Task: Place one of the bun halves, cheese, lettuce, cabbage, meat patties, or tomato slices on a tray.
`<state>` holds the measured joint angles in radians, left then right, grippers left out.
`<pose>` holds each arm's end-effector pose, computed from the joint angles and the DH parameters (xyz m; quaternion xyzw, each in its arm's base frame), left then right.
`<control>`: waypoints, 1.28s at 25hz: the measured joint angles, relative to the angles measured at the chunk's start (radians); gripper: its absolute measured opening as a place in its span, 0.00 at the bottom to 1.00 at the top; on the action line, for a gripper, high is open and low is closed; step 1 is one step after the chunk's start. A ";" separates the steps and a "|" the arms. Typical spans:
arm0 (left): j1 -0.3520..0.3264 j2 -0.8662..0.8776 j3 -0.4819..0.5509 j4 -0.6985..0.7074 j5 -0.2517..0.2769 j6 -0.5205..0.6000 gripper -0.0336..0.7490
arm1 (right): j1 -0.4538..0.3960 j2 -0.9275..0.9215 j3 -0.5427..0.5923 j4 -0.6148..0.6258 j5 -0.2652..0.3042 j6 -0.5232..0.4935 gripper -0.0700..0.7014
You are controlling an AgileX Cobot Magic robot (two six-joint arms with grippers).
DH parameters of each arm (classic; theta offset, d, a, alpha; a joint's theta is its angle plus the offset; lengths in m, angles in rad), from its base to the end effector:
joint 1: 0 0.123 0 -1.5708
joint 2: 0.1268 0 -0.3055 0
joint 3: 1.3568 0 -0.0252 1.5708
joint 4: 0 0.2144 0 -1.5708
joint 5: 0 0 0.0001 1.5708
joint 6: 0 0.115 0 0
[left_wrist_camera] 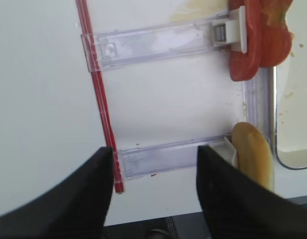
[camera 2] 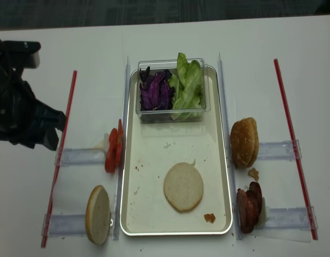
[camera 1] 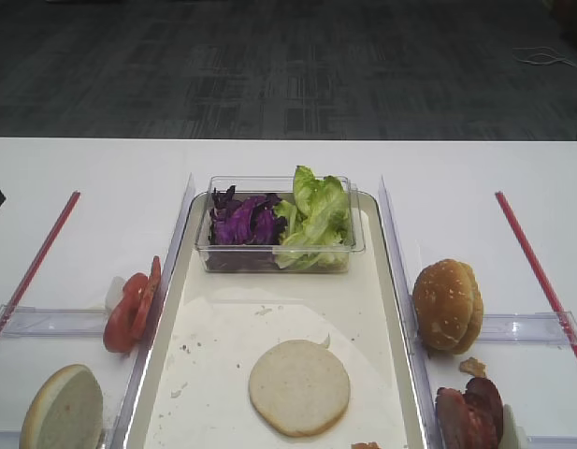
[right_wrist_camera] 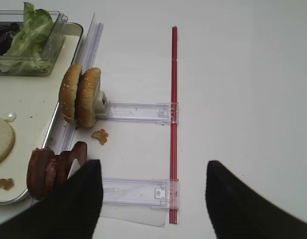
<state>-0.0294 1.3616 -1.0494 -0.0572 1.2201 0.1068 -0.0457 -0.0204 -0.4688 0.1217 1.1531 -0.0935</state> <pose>0.2036 -0.0122 0.2903 0.0598 0.9959 -0.0250 0.0638 -0.0412 0.0147 0.2313 -0.0258 0.8770 0.0274 0.4790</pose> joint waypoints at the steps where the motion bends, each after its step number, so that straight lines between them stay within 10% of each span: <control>1: 0.000 0.000 0.000 -0.005 0.000 0.000 0.52 | 0.000 0.000 0.000 0.000 0.000 0.000 0.70; 32: 0.000 -0.652 0.493 -0.011 -0.050 -0.017 0.54 | 0.000 0.000 0.000 0.000 0.000 0.000 0.70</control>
<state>-0.0294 0.7096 -0.5564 -0.0682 1.1705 0.0903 -0.0457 -0.0204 -0.4688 0.1217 1.1531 -0.0935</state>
